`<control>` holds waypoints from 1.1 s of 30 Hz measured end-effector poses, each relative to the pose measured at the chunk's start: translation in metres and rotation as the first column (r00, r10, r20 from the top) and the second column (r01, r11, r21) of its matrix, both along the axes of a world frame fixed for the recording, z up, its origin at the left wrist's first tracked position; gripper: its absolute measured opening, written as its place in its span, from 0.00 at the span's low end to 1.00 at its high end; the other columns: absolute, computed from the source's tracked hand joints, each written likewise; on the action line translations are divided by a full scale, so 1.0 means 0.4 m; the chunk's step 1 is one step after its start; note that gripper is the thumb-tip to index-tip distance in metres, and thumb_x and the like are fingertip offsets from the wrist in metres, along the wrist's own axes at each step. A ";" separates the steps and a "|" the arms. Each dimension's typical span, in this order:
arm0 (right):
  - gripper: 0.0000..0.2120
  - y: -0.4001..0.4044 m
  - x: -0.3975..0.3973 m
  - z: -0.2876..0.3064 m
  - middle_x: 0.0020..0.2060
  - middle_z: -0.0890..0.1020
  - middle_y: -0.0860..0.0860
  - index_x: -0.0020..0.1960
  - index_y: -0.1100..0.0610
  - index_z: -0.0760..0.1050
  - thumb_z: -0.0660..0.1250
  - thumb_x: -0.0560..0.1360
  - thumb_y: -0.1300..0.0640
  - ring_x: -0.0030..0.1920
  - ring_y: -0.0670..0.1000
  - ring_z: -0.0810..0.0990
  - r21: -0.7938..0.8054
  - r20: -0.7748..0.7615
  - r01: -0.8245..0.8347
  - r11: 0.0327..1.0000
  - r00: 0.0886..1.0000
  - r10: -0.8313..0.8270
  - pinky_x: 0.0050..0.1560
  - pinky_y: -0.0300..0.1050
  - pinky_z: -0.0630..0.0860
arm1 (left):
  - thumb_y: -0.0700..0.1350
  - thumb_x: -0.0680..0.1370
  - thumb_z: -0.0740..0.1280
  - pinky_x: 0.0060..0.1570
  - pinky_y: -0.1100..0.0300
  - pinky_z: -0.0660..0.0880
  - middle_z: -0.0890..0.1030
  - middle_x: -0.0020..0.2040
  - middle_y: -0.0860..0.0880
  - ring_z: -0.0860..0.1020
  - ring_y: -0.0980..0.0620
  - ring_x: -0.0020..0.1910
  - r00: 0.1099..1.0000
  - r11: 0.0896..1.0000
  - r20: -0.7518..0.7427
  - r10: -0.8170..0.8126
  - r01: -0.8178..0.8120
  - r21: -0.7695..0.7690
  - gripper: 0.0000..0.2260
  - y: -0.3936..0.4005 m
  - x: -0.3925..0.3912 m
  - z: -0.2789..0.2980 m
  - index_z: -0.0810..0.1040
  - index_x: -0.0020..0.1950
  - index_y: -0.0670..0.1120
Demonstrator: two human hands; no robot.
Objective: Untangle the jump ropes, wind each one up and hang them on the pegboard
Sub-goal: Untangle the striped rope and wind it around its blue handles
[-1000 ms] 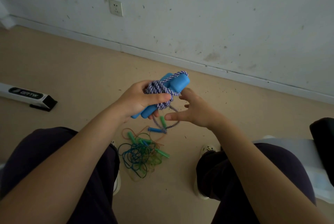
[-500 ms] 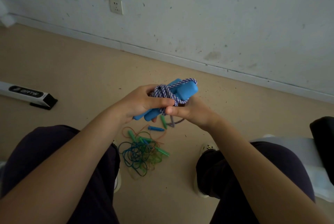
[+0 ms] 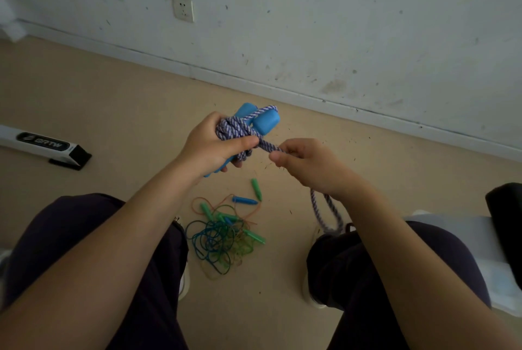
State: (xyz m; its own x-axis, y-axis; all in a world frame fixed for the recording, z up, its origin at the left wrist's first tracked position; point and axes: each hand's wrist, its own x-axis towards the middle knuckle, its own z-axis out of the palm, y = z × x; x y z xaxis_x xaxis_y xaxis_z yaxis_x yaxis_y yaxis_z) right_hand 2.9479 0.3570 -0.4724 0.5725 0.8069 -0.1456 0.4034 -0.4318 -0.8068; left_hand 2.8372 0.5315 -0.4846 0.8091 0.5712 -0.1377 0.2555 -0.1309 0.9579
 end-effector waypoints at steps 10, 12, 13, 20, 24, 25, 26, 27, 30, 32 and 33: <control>0.15 -0.013 0.005 0.014 0.31 0.72 0.51 0.43 0.65 0.77 0.66 0.79 0.53 0.31 0.45 0.67 0.154 0.210 -0.130 0.979 0.973 0.095 0.35 0.40 0.65 | 0.54 0.69 0.79 0.25 0.58 0.74 0.85 0.37 0.49 0.81 0.49 0.27 0.957 0.958 -0.176 -0.232 0.256 0.130 0.18 -0.023 0.008 -0.026 0.77 0.53 0.52; 0.16 -0.011 0.016 0.008 0.32 0.74 0.55 0.42 0.65 0.77 0.66 0.78 0.52 0.32 0.47 0.69 0.217 0.254 -0.115 0.969 0.965 0.057 0.34 0.40 0.66 | 0.52 0.70 0.79 0.25 0.58 0.74 0.85 0.37 0.49 0.80 0.48 0.27 0.931 0.939 -0.184 -0.316 0.334 0.079 0.18 -0.036 0.008 -0.023 0.76 0.54 0.51; 0.16 -0.010 0.020 0.005 0.31 0.75 0.55 0.40 0.65 0.77 0.67 0.78 0.52 0.31 0.47 0.69 0.228 0.270 -0.113 0.967 0.962 0.048 0.34 0.41 0.66 | 0.51 0.70 0.79 0.25 0.58 0.74 0.85 0.37 0.48 0.80 0.48 0.26 0.912 0.924 -0.193 -0.361 0.378 0.060 0.18 -0.044 0.007 -0.024 0.76 0.54 0.51; 0.19 0.001 0.035 -0.032 0.26 0.72 0.51 0.34 0.65 0.75 0.73 0.73 0.50 0.28 0.46 0.68 0.234 0.325 -0.114 0.966 0.945 0.033 0.30 0.47 0.65 | 0.68 0.63 0.75 0.33 0.50 0.82 0.84 0.43 0.51 0.84 0.47 0.33 0.847 0.857 -0.247 -0.471 0.506 0.102 0.27 -0.074 0.000 -0.023 0.78 0.56 0.55; 0.20 0.001 0.026 -0.036 0.25 0.71 0.48 0.33 0.63 0.76 0.72 0.71 0.47 0.28 0.44 0.67 0.242 0.252 -0.094 0.966 0.967 0.031 0.30 0.50 0.66 | 0.75 0.62 0.67 0.40 0.48 0.82 0.83 0.43 0.54 0.84 0.51 0.39 0.851 0.842 -0.272 -0.449 0.505 0.190 0.27 -0.073 0.001 -0.030 0.78 0.50 0.58; 0.21 0.002 0.023 -0.037 0.25 0.71 0.50 0.33 0.63 0.76 0.72 0.70 0.45 0.28 0.45 0.68 0.240 0.233 -0.081 0.967 0.972 0.023 0.30 0.50 0.66 | 0.73 0.64 0.68 0.40 0.48 0.82 0.83 0.43 0.54 0.84 0.51 0.40 0.850 0.839 -0.274 -0.449 0.507 0.198 0.24 -0.072 0.002 -0.031 0.77 0.48 0.58; 0.22 0.004 0.020 -0.037 0.25 0.72 0.53 0.33 0.63 0.76 0.71 0.69 0.43 0.28 0.46 0.68 0.240 0.226 -0.071 0.968 0.974 0.015 0.30 0.50 0.67 | 0.70 0.66 0.70 0.39 0.49 0.82 0.83 0.43 0.53 0.84 0.50 0.39 0.849 0.837 -0.273 -0.453 0.510 0.199 0.21 -0.070 0.002 -0.032 0.77 0.48 0.57; 0.23 0.005 0.019 -0.039 0.26 0.72 0.55 0.33 0.63 0.76 0.71 0.69 0.43 0.29 0.47 0.69 0.239 0.235 -0.070 0.968 0.972 0.012 0.30 0.50 0.67 | 0.65 0.70 0.72 0.37 0.52 0.82 0.83 0.43 0.52 0.84 0.51 0.38 0.847 0.833 -0.273 -0.457 0.515 0.202 0.18 -0.067 0.004 -0.033 0.77 0.49 0.54; 0.21 0.008 0.012 -0.046 0.27 0.74 0.59 0.34 0.65 0.76 0.74 0.70 0.47 0.29 0.47 0.68 0.204 0.282 -0.084 0.975 0.959 0.024 0.30 0.48 0.65 | 0.54 0.73 0.75 0.30 0.57 0.80 0.82 0.45 0.48 0.84 0.51 0.34 0.832 0.833 -0.279 -0.480 0.532 0.153 0.15 -0.064 0.007 -0.029 0.75 0.50 0.48; 0.20 0.010 0.008 -0.050 0.28 0.75 0.61 0.34 0.65 0.76 0.75 0.70 0.49 0.29 0.47 0.68 0.201 0.272 -0.071 0.977 0.962 0.014 0.30 0.48 0.64 | 0.52 0.73 0.76 0.31 0.54 0.80 0.82 0.44 0.48 0.85 0.47 0.35 0.825 0.835 -0.293 -0.482 0.535 0.131 0.14 -0.068 0.006 -0.026 0.74 0.49 0.48; 0.20 0.012 0.007 -0.051 0.28 0.74 0.62 0.34 0.66 0.76 0.75 0.70 0.49 0.29 0.48 0.68 0.212 0.254 -0.060 0.975 0.967 0.004 0.30 0.48 0.64 | 0.52 0.72 0.76 0.32 0.52 0.80 0.83 0.43 0.47 0.85 0.45 0.35 0.829 0.840 -0.291 -0.478 0.528 0.125 0.14 -0.068 0.005 -0.026 0.74 0.48 0.49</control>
State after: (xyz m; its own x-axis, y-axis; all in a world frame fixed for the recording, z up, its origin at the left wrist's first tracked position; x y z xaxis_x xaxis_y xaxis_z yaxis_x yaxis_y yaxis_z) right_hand 2.9506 0.3617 -0.4929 0.5415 0.8213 0.1796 0.6154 -0.2416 -0.7503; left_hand 2.8392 0.5041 -0.4950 0.9467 0.1290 -0.2951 0.3201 -0.4784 0.8177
